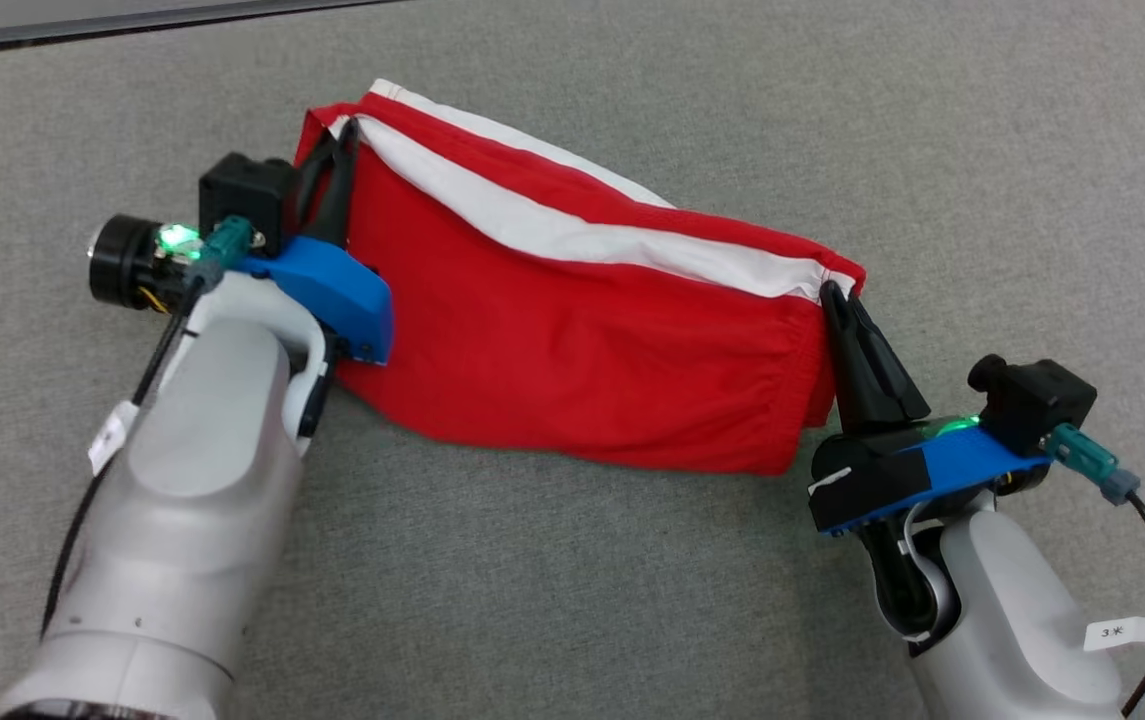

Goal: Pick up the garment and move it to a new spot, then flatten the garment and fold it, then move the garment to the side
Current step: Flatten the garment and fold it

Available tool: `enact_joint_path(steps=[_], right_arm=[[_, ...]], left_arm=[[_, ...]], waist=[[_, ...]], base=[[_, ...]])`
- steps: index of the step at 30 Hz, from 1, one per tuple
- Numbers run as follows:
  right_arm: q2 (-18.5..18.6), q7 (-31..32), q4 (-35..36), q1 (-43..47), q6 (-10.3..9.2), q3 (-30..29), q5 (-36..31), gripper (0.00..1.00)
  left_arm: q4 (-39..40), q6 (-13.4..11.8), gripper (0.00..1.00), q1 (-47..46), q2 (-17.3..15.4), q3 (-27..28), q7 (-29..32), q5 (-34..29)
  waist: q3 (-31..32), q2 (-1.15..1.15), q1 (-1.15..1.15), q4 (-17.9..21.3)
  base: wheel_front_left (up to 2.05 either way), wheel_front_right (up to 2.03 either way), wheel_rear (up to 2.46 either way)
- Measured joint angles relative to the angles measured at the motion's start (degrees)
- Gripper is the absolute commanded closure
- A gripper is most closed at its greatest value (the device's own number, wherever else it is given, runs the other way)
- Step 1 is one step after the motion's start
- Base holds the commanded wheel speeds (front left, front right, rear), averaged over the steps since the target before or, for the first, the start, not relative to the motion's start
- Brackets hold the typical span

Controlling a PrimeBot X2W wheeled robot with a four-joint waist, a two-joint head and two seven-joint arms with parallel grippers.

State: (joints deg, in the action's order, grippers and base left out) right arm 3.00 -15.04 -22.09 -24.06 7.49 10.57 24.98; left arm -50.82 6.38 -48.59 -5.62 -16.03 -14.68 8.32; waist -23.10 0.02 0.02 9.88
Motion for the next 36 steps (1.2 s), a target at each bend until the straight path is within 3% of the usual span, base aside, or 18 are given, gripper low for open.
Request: enact_joint_path(steps=[7,11,17,19,20,21,30,36], right_arm=[[-0.09,0.0,-2.96,-3.33,0.0,1.44,3.23,1.0],[-0.13,0.0,-3.23,-3.6,0.0,2.31,4.61,1.0],[-0.12,0.0,-2.83,-3.71,0.0,3.52,5.11,1.0],[-0.14,0.0,-2.47,-3.96,0.0,4.02,4.33,0.56],[-0.14,0.0,-2.45,-3.98,0.0,4.08,4.34,0.0],[-0.14,0.01,-2.41,-3.98,0.0,4.0,4.35,0.0],[-0.13,0.0,-1.27,-2.91,0.0,-0.46,2.22,0.0],[-0.14,0.0,-1.16,-0.82,0.0,-3.61,0.93,0.0]], left_arm=[[-7.47,0.83,1.0,-8.84,-2.74,-3.6,1.18,1.7],[-9.67,1.0,1.0,-10.9,-3.59,-8.81,2.26,4.28],[-12.24,1.0,0.99,-13.16,-5.2,-12.21,2.15,8.17],[-13.7,1.0,0.64,-13.42,-4.98,-12.98,2.4,8.56],[-14.14,1.0,0.08,-13.43,-4.81,-13.02,2.2,9.22],[-14.6,1.0,0.0,-13.46,-4.71,-12.99,1.94,9.58],[-18.17,0.65,0.0,-11.49,-3.49,-11.03,0.04,12.67],[-20.73,0.69,0.0,-8.2,-1.6,-10.24,3.61,15.52]], waist=[[-2.81,0.0,-0.01,2.24],[-3.53,-0.01,-0.02,3.38],[-4.16,-0.01,-0.02,4.93],[-4.3,-0.02,-0.02,5.1],[-4.36,-0.02,-0.02,5.16],[-4.37,-0.02,-0.02,5.18],[-2.72,-0.03,-0.03,4.07],[-2.32,-0.03,-0.03,3.26]], base=[[0.0,0.0,0.0],[0.0,0.0,0.0],[0.0,0.0,0.0],[0.0,0.0,0.0],[0.0,0.0,0.0],[0.0,0.0,0.0],[0.0,0.0,0.0],[0.0,0.0,0.0]])
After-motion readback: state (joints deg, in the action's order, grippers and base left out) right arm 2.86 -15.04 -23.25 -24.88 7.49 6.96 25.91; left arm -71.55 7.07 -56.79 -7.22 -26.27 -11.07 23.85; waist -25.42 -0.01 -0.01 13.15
